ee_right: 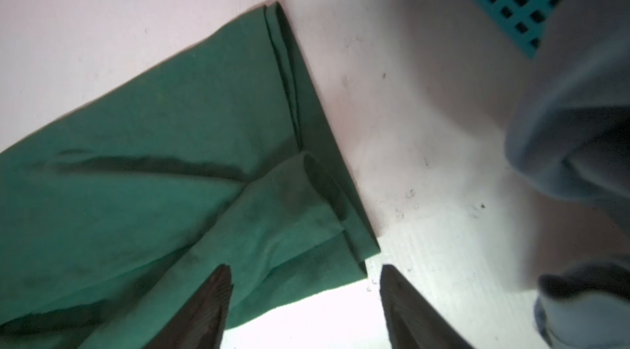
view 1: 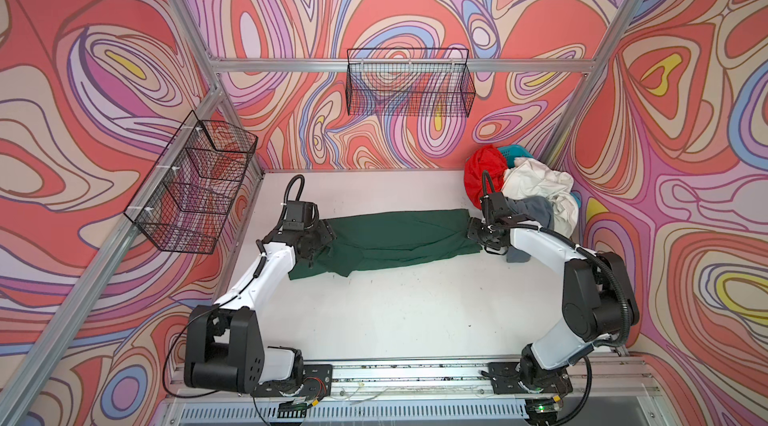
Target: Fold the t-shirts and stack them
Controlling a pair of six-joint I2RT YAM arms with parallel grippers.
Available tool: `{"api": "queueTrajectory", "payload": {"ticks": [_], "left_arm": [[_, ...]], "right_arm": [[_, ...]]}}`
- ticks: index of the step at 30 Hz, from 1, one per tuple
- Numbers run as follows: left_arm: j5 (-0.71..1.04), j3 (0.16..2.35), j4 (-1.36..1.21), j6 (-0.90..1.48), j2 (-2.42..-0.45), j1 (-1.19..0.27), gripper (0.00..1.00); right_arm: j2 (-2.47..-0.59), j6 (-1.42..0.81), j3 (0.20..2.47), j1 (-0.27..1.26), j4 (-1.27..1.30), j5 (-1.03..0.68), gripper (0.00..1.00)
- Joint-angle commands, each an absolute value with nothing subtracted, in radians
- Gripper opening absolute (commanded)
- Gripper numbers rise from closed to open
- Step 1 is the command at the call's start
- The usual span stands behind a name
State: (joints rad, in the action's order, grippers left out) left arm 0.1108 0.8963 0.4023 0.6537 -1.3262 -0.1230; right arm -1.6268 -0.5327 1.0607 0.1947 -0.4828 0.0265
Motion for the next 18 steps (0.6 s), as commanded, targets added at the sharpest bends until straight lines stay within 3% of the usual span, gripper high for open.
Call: {"api": "queueTrajectory", "payload": {"ticks": [1,7,9,12,15,16,18], "left_arm": [[0.080,0.852,0.440,0.624,-1.285,-0.163,0.72],[0.089,0.823,0.423,0.613,-1.323,-0.181,0.69],[0.077,0.839,0.419,0.601,-1.361,-0.187,0.63],[0.053,0.877,0.439,0.592,-1.429,-0.189,0.42],[0.037,0.920,0.452,0.599,-1.479,-0.189,0.05],[0.036,0.928,0.450,0.604,-1.485,-0.188,0.00],[0.042,0.941,0.431,0.615,-1.487,-0.189,0.00]], "right_arm": [[-1.567,-0.558,1.017,0.189,-0.470,-0.028,0.74],[-1.539,-0.570,0.970,0.189,-0.449,-0.040,0.71],[-1.537,-0.568,0.966,0.189,-0.449,-0.041,0.71],[-1.531,-0.567,0.962,0.189,-0.454,-0.034,0.71],[-1.518,-0.564,0.961,0.189,-0.460,-0.026,0.71],[-1.515,-0.562,0.961,0.189,-0.464,-0.017,0.70],[-1.501,-0.556,0.960,0.189,-0.475,-0.001,0.70]]}}
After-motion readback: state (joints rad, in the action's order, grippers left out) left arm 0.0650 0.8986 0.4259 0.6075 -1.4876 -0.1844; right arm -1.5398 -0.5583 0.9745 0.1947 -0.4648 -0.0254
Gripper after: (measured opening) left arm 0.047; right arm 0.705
